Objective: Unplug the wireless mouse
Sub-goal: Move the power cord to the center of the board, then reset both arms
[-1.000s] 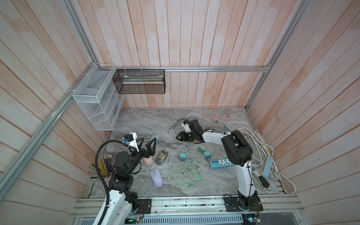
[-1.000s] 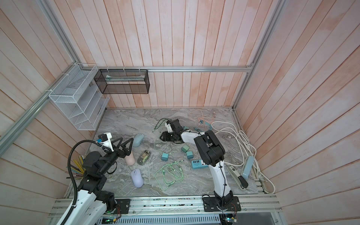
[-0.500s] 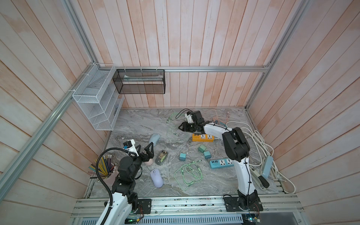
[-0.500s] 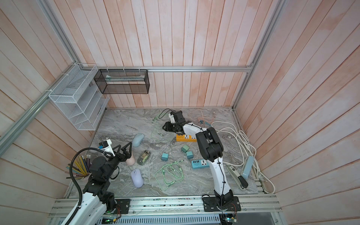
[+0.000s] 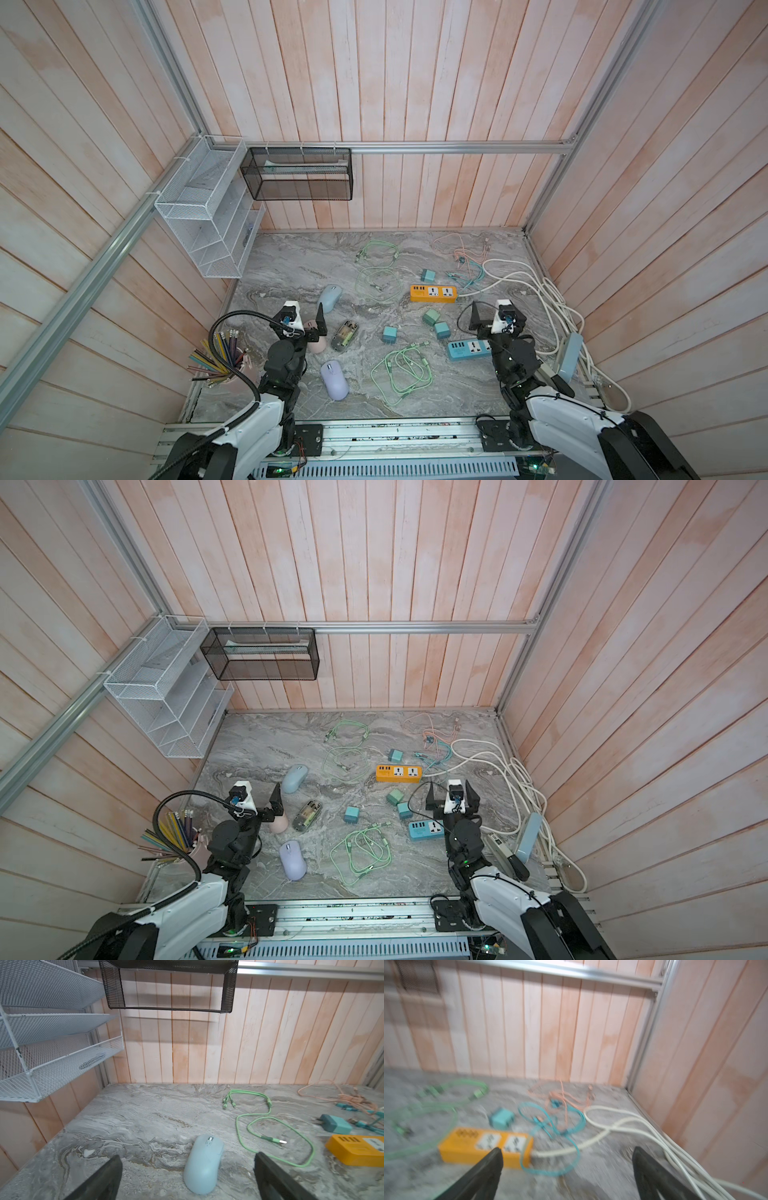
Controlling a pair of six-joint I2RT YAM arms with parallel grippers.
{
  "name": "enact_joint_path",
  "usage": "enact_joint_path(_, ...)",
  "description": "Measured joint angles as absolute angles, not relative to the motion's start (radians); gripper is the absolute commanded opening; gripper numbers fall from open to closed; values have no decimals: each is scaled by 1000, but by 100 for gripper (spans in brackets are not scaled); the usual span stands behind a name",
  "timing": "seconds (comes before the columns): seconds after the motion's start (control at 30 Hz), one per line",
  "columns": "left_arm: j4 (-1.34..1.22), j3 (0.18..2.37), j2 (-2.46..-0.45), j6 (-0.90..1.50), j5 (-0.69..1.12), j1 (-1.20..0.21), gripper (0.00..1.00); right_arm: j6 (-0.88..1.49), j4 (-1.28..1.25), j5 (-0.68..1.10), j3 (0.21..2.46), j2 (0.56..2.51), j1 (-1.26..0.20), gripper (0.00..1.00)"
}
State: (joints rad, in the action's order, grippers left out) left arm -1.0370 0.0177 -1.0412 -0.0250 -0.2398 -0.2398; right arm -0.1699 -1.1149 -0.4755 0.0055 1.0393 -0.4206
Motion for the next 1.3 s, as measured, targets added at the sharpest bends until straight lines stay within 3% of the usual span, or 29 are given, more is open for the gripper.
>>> enact_joint_path(0.13,-1336,14,-1323,-52,-250,-202,100,-221,-1375,-478,6,1232,-324,98)
enact_joint_path(0.37,-1528,19,-1511,-22,-222,-70,100,-138,-1548,-409,10,1625,-141,98)
enact_joint_path(0.43,-1501,56,-1597,-12,-197,-36,100,-102,-1552,-373,30,1634,-100,98)
enact_joint_path(0.67,-1270,281,-1578,10,-96,6,100,2,-1451,-220,203,1570,14,98)
enact_joint_path(1.03,-1188,278,-1572,16,-47,14,100,-19,-1502,-201,122,1584,-65,98)
enact_joint_path(1.3,-1183,278,-1572,16,-36,14,100,1,-1409,-105,199,1580,15,98)
